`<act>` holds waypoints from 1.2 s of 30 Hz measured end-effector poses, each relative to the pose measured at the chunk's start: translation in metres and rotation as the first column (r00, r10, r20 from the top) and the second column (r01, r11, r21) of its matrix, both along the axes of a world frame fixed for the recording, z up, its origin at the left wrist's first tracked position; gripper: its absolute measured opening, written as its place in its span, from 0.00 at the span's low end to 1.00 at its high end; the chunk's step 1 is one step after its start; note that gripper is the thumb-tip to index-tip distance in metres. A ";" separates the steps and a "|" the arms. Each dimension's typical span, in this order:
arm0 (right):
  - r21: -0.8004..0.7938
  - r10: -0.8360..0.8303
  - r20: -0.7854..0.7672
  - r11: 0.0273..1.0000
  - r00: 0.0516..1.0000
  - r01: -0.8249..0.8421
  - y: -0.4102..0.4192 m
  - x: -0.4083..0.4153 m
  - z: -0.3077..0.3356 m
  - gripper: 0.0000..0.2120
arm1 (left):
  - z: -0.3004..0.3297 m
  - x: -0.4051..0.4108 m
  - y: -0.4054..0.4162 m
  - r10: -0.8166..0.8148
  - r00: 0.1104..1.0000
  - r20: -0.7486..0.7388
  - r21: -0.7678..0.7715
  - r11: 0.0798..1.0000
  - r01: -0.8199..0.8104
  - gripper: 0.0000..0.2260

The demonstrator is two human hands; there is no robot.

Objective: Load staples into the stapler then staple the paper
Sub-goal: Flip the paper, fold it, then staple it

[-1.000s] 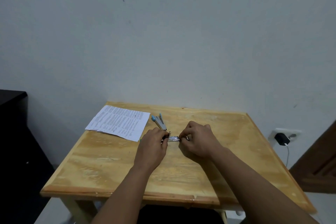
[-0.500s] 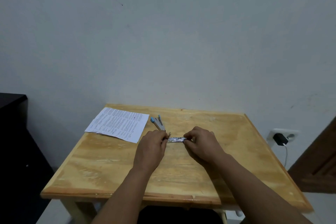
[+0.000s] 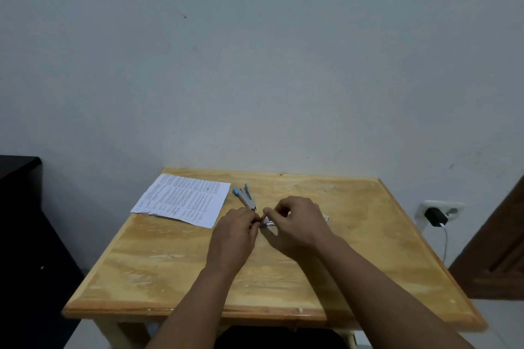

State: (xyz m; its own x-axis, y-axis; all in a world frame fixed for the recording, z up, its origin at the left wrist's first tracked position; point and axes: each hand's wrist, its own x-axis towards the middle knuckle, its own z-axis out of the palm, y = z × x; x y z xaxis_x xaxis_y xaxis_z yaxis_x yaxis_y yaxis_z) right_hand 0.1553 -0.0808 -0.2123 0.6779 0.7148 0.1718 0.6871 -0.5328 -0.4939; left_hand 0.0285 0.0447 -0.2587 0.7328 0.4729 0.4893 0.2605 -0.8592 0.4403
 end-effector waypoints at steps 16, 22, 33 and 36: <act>-0.073 -0.176 -0.247 0.984 0.953 0.163 0.002 0.018 0.000 0.10 | -0.009 0.004 0.004 -0.012 1.000 -0.019 0.055 0.998 0.013 0.09; -0.124 -0.080 -0.161 0.990 0.984 0.061 -0.005 0.021 -0.007 0.08 | -0.004 0.001 0.000 0.024 0.999 -0.048 0.063 0.998 -0.021 0.08; -0.124 -0.084 -0.219 0.991 0.972 0.058 -0.005 0.021 -0.010 0.08 | 0.030 -0.041 0.032 0.075 0.967 -0.244 -0.082 0.992 -0.098 0.10; -0.107 -0.100 -0.210 0.991 0.973 0.079 -0.006 0.018 -0.014 0.09 | 0.060 -0.034 0.021 0.046 0.998 0.031 -0.575 0.818 -0.020 0.13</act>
